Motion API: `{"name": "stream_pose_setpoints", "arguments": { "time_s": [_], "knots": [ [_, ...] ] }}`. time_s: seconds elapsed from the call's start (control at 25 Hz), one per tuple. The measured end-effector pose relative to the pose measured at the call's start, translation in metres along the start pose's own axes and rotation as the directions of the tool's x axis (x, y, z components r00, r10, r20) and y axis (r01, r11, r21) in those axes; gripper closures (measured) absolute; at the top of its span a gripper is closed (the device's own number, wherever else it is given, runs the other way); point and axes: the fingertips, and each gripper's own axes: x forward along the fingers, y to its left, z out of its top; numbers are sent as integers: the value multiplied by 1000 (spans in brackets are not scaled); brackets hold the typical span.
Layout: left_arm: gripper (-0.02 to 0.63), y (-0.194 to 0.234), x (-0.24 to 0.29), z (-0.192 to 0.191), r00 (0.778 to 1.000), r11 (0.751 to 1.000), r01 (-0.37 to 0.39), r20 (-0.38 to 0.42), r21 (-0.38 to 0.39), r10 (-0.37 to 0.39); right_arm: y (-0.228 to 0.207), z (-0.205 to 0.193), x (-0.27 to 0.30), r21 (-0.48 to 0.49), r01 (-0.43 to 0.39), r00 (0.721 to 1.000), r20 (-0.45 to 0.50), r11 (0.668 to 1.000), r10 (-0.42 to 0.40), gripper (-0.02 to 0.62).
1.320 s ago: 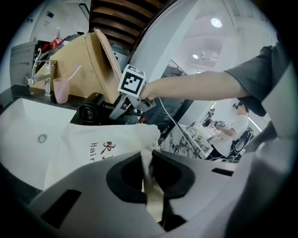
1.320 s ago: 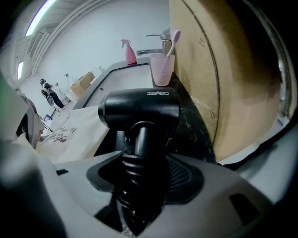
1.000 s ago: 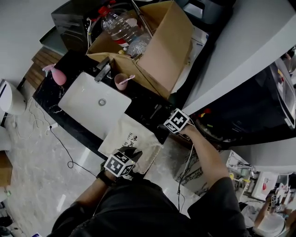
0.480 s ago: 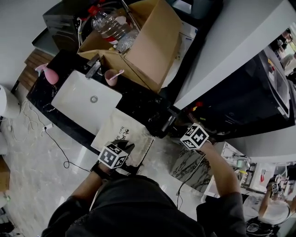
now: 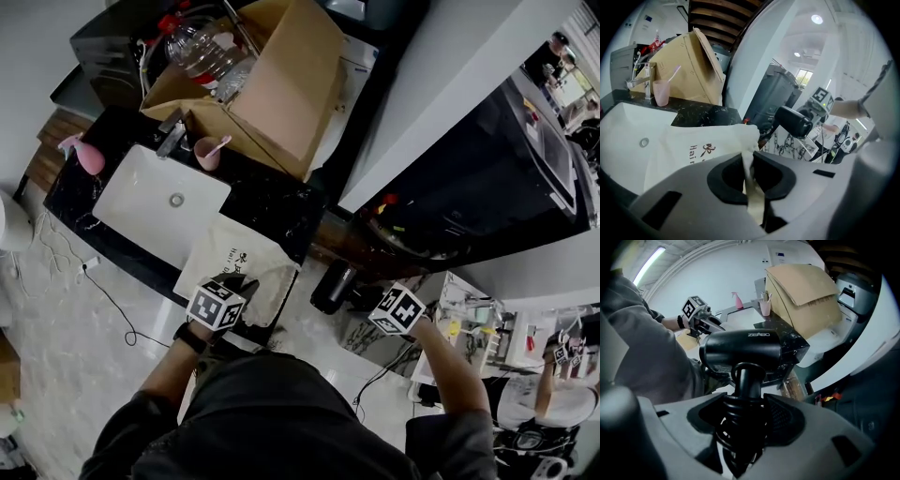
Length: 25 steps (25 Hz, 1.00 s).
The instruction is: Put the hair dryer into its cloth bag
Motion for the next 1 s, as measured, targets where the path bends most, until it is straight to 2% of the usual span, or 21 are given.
{"name": "stream_pose_setpoints", "arguments": {
  "time_s": [0.2, 0.52, 0.72, 1.0],
  "knots": [
    [583, 0, 1, 0, 1000, 1000, -7, -4, 11, 7, 23, -2, 21, -27, -23, 1000, -13, 999, 23, 351],
    [583, -5, -1, 6, 1000, 999, -12, -7, 31, 12, 51, 42, 85, -121, -84, 995, -71, 989, 75, 351],
    [583, -13, -4, 11, 1000, 999, 27, 0, 43, -27, 50, 76, 120, -138, -76, 992, -112, 987, 61, 351],
    [584, -13, -10, 16, 996, 996, 84, 31, -5, -83, 41, 116, 141, -106, -61, 989, -141, 992, 46, 351]
  ]
}}
